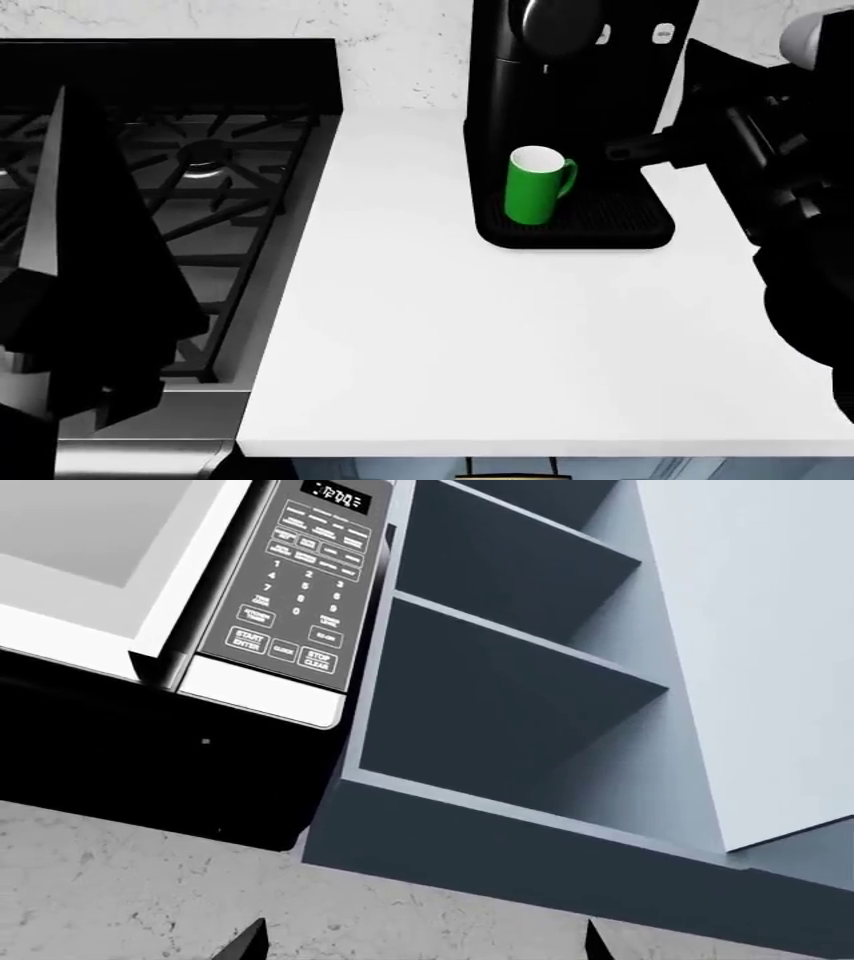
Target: Pick the mug from the cabinet, place it under the coffee machine dispenser, and press the start button.
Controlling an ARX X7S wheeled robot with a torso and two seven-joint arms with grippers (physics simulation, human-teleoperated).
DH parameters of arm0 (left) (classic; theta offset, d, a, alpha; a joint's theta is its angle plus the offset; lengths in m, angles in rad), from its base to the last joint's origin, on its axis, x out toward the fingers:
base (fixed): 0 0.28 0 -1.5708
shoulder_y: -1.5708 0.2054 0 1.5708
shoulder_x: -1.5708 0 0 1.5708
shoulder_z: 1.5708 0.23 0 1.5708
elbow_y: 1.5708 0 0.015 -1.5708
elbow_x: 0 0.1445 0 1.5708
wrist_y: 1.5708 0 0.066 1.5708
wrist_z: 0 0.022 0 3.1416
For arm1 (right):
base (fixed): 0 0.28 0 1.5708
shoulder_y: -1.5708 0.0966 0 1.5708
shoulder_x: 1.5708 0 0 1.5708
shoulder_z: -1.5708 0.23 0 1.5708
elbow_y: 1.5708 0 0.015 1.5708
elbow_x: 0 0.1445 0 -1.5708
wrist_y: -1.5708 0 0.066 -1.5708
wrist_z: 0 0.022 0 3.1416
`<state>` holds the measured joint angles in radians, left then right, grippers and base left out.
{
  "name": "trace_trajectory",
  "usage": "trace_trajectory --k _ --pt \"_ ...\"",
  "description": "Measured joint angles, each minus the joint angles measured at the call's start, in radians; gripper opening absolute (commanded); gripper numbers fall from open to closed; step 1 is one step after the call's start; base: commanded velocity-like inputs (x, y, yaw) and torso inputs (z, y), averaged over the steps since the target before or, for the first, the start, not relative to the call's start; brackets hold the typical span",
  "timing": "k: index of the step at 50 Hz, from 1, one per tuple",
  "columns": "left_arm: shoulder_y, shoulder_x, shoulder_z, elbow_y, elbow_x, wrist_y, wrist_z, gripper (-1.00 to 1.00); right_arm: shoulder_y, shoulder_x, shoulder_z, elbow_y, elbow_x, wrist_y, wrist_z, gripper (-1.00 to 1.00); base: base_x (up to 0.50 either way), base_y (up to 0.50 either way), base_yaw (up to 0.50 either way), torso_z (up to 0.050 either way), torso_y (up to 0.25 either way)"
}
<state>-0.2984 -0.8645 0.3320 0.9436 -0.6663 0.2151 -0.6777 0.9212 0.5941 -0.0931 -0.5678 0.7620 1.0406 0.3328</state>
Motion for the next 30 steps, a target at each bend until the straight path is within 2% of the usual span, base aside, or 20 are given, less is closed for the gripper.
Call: trace_trajectory --k 30 --pt "0.005 -0.011 0.000 0.005 0.007 0.011 -0.003 1.00 0.052 -0.021 -0.103 0.136 -0.096 -0.085 -0.051 -1.00 0.00 0.00 0.00 0.000 0.000"
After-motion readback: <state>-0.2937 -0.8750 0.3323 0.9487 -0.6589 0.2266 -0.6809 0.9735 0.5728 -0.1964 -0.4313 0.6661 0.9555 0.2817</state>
